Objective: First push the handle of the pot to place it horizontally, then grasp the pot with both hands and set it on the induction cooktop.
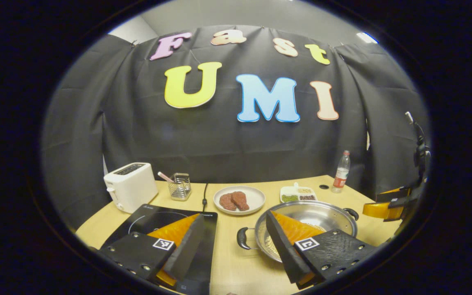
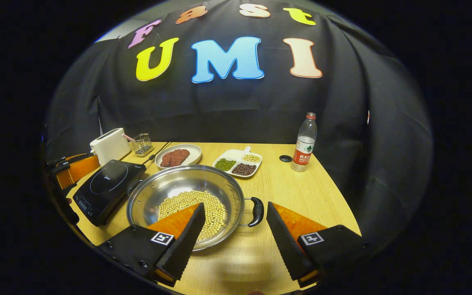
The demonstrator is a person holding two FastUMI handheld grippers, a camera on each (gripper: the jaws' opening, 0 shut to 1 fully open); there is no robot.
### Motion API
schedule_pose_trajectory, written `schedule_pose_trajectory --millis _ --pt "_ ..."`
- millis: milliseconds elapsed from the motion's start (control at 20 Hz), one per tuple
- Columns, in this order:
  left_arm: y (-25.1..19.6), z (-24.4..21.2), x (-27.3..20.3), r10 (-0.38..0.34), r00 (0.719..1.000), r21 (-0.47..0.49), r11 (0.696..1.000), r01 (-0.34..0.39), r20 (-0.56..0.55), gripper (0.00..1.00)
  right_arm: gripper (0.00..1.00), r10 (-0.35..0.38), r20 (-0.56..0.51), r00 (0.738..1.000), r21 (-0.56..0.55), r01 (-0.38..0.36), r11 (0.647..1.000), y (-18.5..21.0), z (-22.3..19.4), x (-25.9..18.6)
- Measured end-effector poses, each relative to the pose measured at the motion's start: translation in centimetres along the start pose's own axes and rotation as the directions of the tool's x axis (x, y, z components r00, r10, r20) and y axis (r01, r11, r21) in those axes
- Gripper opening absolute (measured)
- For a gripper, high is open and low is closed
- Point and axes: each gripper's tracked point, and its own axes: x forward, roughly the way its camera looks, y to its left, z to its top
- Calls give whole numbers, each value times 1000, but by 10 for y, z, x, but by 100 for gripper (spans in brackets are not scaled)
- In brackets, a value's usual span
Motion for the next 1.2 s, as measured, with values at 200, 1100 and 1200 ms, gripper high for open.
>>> schedule_pose_trajectory --millis 200,1100,1200 --pt "-12 -22 25 -28 998 10 1000 29 -59 91 96 -10 -22 1000 -1 10 1000 -5 -5 17" --pt "-13 -103 100 -24 958 30 999 34 -287 92 96 -22 -144 989 25 26 999 -23 -33 88" --pt "-16 -111 102 -35 950 20 999 44 -311 91 96 -23 -155 988 21 27 999 -25 -36 92"
